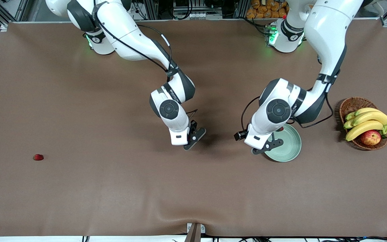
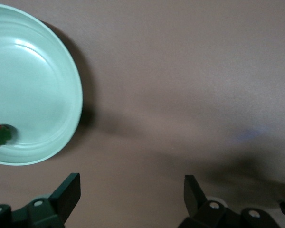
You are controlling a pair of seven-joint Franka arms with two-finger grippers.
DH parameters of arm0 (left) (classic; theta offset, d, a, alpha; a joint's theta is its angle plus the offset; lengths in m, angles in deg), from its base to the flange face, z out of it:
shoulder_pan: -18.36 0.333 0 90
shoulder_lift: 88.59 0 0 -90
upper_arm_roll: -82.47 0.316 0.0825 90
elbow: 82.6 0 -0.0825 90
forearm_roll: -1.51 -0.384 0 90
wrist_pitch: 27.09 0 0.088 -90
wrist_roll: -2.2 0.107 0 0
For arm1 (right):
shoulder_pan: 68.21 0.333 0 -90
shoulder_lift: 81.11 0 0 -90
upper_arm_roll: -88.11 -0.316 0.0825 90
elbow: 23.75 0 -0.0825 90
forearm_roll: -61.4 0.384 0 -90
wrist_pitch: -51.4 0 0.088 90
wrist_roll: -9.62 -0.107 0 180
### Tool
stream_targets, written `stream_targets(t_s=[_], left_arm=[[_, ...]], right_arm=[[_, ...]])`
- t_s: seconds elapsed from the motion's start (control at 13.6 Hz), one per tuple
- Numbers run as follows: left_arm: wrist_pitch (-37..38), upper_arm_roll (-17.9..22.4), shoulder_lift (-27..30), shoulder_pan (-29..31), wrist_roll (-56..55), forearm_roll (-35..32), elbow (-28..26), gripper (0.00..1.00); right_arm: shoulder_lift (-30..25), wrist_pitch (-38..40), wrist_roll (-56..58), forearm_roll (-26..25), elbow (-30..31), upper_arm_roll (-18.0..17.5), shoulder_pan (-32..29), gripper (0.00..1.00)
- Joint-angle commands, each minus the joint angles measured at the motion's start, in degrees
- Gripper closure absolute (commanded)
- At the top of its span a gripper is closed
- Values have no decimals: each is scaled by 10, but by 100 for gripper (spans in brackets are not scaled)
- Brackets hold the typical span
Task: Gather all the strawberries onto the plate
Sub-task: 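Release the strawberry mid-table with the right gripper while the left returns, then grasp the middle strawberry with the left gripper while the right grasps the last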
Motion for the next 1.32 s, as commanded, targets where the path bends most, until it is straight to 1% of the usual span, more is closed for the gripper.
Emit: stream_targets(t_s=[0.0, 0.07, 0.22, 0.37, 0.44, 0.59, 0.66, 0.73, 0.81, 0.96, 1.1, 1.25], left_arm=[[3, 1, -20, -12, -30, -5, 22, 9], [-6, 1, -24, -16, -34, -5, 22, 9], [-34, 3, -40, -43, -65, -7, 26, 10], [-40, 4, -68, -56, -96, -6, 64, 10], [-43, 4, -87, -74, -120, -8, 91, 13], [-48, 6, -123, -100, -156, -9, 142, 17], [-55, 6, -136, -112, -162, -9, 161, 21], [-57, 7, -145, -123, -163, -9, 172, 25], [-65, 12, -154, -134, -165, -9, 181, 26], [-97, 36, -171, -169, -185, -8, 196, 26], [-136, 67, -196, -205, -198, -7, 217, 26], [-158, 81, -217, -227, -198, -6, 229, 29]], right_arm=[[-20, 24, -3, 5, -5, 4, -21, 0], [-41, 58, -5, 5, -1, 9, -34, 0], [-73, 115, -5, 5, -1, 30, -65, 0], [-99, 175, 3, 5, -1, 54, -106, 0], [-109, 204, 6, 4, -1, 63, -132, 0], [-123, 242, 7, 3, -1, 74, -187, 0], [-125, 260, 7, 3, -1, 74, -222, 0], [-126, 269, 7, 3, -1, 74, -253, 0], [-125, 278, 16, 2, -1, 74, -286, 0], [-125, 280, 67, 1, -1, 75, -344, 0], [-121, 280, 110, -14, -1, 76, -402, 0], [-108, 272, 157, -30, -2, 75, -451, 0]])
